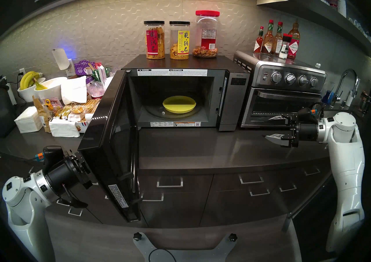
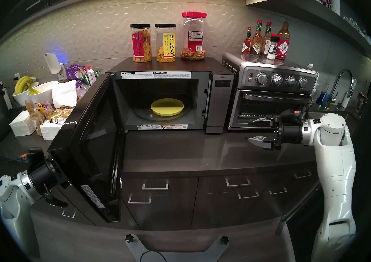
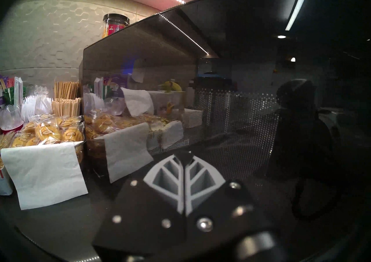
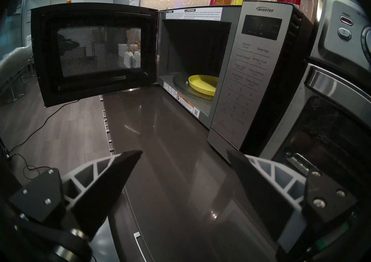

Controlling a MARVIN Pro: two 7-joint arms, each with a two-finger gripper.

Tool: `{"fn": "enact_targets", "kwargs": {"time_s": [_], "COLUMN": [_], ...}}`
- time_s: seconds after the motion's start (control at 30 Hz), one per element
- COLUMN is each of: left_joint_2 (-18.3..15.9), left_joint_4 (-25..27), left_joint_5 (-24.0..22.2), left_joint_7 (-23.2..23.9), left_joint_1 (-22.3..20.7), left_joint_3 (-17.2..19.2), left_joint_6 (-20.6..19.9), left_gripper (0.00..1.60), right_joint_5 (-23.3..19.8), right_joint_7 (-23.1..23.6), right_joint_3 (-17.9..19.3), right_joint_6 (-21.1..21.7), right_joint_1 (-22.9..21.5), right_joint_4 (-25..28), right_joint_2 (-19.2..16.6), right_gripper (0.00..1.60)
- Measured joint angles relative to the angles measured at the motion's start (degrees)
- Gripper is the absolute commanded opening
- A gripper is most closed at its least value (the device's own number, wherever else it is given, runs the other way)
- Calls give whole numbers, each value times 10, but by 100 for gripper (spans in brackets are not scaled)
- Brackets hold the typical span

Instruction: Open the microwave, put the plate inside, and close the door

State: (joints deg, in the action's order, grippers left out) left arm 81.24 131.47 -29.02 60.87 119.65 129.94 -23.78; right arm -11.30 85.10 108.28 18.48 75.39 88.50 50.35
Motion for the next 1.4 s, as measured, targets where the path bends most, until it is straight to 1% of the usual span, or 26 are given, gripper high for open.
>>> {"fn": "enact_targets", "kwargs": {"time_s": [0.23,0.97,1.07,1.13,1.4], "left_joint_2": [0,8,10,11,17], "left_joint_4": [3,4,4,4,-2], "left_joint_5": [8,56,63,73,104], "left_joint_7": [-12,-55,-63,-74,-111], "left_joint_1": [-9,-40,-45,-54,-81], "left_joint_3": [-18,-77,-88,-107,-157], "left_joint_6": [-7,-11,-12,-16,-27], "left_gripper": [0,0,0,0,0], "right_joint_5": [0,-1,-1,-1,-1], "right_joint_7": [0,0,0,0,0], "right_joint_3": [0,0,0,0,0], "right_joint_6": [0,0,0,0,0], "right_joint_1": [0,0,0,0,0], "right_joint_4": [0,0,0,0,0], "right_joint_2": [0,-1,-1,-1,-1], "right_gripper": [160,160,160,160,160]}}
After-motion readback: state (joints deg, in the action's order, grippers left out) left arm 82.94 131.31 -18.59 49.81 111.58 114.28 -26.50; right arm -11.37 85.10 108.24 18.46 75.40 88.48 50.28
